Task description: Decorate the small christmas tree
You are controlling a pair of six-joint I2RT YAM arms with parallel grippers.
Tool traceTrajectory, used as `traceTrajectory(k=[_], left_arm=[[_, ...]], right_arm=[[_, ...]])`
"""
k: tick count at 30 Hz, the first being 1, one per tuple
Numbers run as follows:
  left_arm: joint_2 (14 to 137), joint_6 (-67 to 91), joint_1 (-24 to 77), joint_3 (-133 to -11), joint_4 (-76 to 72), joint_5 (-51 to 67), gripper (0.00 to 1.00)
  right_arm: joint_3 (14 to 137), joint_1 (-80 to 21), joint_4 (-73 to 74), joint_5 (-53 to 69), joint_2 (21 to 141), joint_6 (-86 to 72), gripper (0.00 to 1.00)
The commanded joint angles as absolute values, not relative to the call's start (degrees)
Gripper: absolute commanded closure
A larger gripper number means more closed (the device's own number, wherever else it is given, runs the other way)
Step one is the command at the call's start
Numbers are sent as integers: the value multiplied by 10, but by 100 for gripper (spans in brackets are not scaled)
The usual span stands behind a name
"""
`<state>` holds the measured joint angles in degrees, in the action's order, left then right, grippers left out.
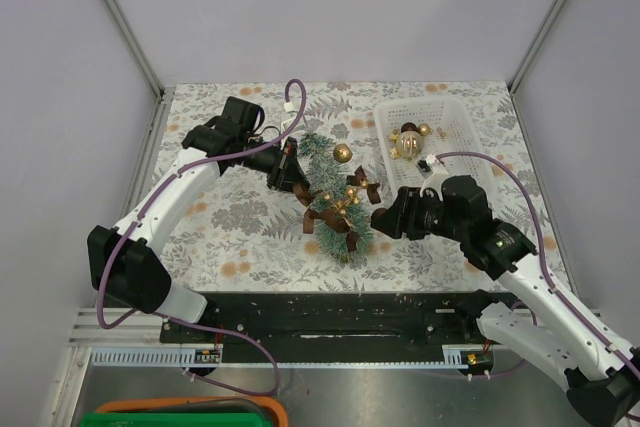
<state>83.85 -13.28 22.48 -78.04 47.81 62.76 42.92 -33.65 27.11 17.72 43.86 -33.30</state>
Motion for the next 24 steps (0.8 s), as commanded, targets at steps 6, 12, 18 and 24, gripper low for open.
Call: traceTrajectory(k=[6, 12, 18, 24], left_arm=[[831, -142, 228, -799, 469, 636, 100], [831, -141, 228, -800, 469, 635, 100], [831, -141, 228, -799, 469, 636, 100], [830, -140, 228, -799, 469, 636, 100]], right_arm=[[478, -340, 290, 178, 432, -309, 73], [468, -340, 274, 175, 437, -311, 73], [457, -340, 258, 142, 446, -297, 73], [432, -340, 223, 95, 454, -298, 73]])
